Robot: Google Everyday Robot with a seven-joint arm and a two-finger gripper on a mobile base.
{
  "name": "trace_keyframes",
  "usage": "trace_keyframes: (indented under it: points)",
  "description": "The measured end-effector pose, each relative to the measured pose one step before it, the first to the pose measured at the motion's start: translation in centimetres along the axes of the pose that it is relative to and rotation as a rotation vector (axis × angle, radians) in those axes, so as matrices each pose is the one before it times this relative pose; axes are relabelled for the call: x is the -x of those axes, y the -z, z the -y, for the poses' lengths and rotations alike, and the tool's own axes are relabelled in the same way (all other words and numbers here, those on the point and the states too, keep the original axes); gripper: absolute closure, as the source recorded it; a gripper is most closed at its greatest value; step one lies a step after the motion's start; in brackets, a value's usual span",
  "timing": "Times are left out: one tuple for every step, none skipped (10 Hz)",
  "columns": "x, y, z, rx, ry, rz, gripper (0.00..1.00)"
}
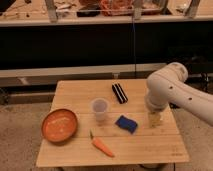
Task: Move the arm in a circular motion
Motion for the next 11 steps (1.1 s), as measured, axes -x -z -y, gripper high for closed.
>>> trace_keyframes:
  points:
    - [1.529,0.117,0.164,0.00265,0.01345,0.00385,0.2]
    - [1.666,0.054,0.169,0.00333,0.01363,0.00474,0.2]
    - [1.288,0.108,0.234,-0.00089,0.01525,0.00188,0.2]
    - [1.01,0.086,0.026,0.00775,0.01907,-0.00672,0.2]
    - [1.358,0.066,0.218,0.00088,0.01704,0.00347,0.2]
    - [1.206,0.069,0.255,-0.00123,0.01263,0.00087,0.2]
    - [1.564,0.062,0.339,-0.00046,0.01742,0.00427,0.2]
    - [1.203,0.056,0.439,0.00184,0.01768,0.00131,0.2]
    - [0.525,0.036,0.364,0.00116,0.01085,-0.0003,0.2]
    - [0.64,0.067,0.38,-0.00289,0.01565,-0.00251,0.2]
    - [1.025,0.092,0.41,-0.00258,0.01858,0.00472,0.2]
